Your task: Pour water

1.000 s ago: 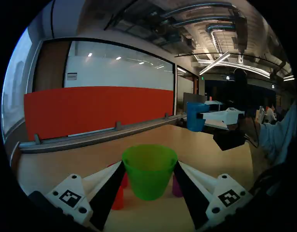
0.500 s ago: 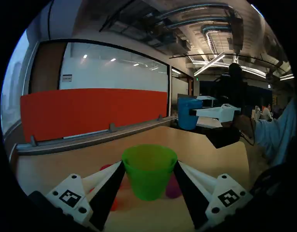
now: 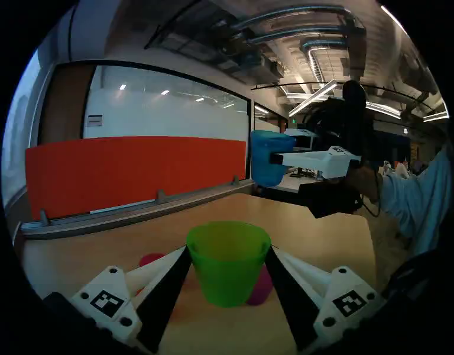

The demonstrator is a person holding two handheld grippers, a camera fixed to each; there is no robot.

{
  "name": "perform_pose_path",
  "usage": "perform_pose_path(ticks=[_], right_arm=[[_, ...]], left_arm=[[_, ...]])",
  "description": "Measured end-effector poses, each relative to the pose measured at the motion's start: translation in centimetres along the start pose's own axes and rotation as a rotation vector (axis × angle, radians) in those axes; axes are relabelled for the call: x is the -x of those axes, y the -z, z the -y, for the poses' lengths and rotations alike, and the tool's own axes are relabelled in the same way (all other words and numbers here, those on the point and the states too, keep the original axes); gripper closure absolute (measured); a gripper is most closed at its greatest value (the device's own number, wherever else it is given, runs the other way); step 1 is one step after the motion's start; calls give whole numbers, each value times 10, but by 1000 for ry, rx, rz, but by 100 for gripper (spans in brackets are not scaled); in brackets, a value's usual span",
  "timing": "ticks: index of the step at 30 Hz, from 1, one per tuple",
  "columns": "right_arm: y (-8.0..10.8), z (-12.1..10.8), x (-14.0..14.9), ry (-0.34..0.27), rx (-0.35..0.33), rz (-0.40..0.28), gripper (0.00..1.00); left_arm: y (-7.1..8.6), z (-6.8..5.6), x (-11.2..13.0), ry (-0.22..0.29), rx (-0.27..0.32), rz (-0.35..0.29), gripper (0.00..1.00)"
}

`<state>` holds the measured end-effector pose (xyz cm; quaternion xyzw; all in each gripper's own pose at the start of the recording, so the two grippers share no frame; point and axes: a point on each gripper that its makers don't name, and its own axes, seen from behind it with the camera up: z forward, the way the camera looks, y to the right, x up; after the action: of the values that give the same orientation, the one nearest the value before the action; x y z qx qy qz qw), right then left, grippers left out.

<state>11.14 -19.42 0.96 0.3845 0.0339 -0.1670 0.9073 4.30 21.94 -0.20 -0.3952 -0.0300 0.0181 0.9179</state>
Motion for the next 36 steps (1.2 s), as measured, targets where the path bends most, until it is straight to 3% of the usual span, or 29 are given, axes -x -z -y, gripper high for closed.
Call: perform_pose_path(ticks=[8,36], right_arm=[[-8,1,-15,98,-5,-7,11],[-39,-1,-64,497,-13,-24,11]], left_arm=[[-3,-10,0,4,28,-5,14],[-9,-26,-8,-11,71,-23,14]])
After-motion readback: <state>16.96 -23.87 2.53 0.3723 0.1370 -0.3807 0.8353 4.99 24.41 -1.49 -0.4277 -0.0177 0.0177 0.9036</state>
